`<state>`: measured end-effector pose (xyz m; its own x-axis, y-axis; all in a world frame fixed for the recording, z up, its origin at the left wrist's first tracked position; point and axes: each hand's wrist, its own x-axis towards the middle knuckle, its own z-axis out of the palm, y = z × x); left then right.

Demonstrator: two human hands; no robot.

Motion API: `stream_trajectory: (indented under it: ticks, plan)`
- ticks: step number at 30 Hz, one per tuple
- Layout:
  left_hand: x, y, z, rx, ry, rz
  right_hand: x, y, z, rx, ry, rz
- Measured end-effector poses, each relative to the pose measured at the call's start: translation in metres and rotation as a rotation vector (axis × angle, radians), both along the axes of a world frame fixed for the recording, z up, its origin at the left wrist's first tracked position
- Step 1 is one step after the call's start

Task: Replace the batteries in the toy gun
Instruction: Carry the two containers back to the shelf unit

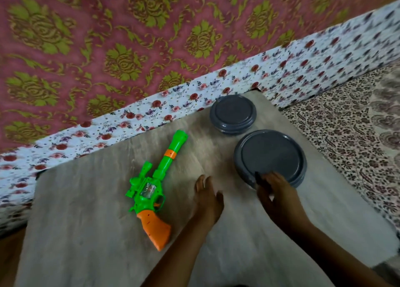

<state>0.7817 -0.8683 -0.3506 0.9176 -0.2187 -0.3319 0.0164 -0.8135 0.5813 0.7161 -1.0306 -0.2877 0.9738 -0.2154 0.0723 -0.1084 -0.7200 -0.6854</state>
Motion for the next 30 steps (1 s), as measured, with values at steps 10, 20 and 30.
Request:
stream_trajectory:
  ticks: [10, 20, 30]
  plan:
    - [0.125, -0.076, 0.011, -0.16, 0.099, 0.426, 0.083, -0.119, -0.018, -0.183, 0.339, -0.217]
    - [0.184, -0.123, -0.007, -0.5, 0.28, 0.854, 0.099, -0.157, -0.057, -0.113, 0.392, -0.254]
    - [0.175, -0.114, 0.006, -0.9, 0.476, 0.936, 0.09, -0.155, -0.069, 0.207, 0.36, -0.267]
